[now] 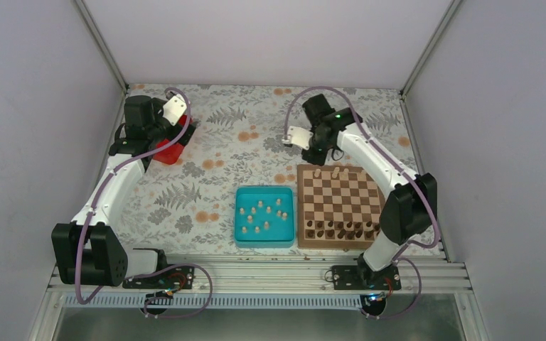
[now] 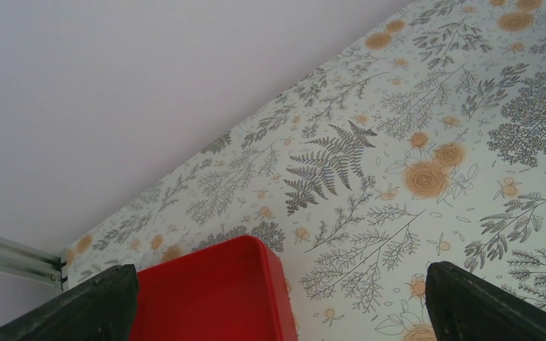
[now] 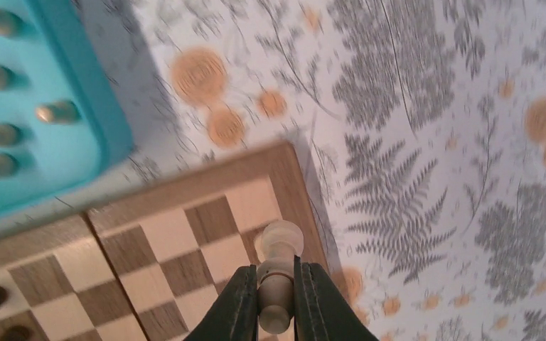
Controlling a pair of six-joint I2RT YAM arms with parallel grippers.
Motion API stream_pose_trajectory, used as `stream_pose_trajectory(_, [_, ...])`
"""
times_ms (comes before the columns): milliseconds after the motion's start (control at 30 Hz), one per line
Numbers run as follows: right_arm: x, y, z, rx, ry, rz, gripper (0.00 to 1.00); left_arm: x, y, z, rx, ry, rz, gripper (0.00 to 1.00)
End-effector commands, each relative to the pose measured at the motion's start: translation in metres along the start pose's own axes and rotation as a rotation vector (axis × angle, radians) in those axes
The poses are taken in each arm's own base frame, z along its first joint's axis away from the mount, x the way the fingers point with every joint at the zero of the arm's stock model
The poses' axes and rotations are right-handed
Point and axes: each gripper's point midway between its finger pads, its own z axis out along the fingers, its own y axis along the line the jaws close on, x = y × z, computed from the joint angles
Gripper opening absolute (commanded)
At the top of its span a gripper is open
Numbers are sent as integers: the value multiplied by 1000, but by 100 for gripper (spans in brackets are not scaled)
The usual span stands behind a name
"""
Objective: Set up the chess pieces on the board
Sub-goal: Adjust the chess piece on the chessboard.
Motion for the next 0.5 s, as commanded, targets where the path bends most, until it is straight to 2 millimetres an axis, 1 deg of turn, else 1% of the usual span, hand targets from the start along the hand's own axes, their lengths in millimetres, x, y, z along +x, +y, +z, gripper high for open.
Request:
stream_pose_trajectory(0, [26,-9,9,-48,5,25,10,-11,2,-6,-5,-43,3,100])
stream_pose_trajectory(100, [34,-7,22,-82,24,32,10,-11,2,-5,-4,-41,3,100])
stream_pose_trajectory(300, [40,0,44,-140,64,36,10,-9,2,-6,-5,-37,4,100])
stream_pose_trajectory(400, [41,4,54,-168,72,36,10,-9,2,-5,-7,-36,5,100])
stream_pose_trajectory(467, [42,3,58,-170,79,38,11,-8,3,-5,-8,-33,4,100])
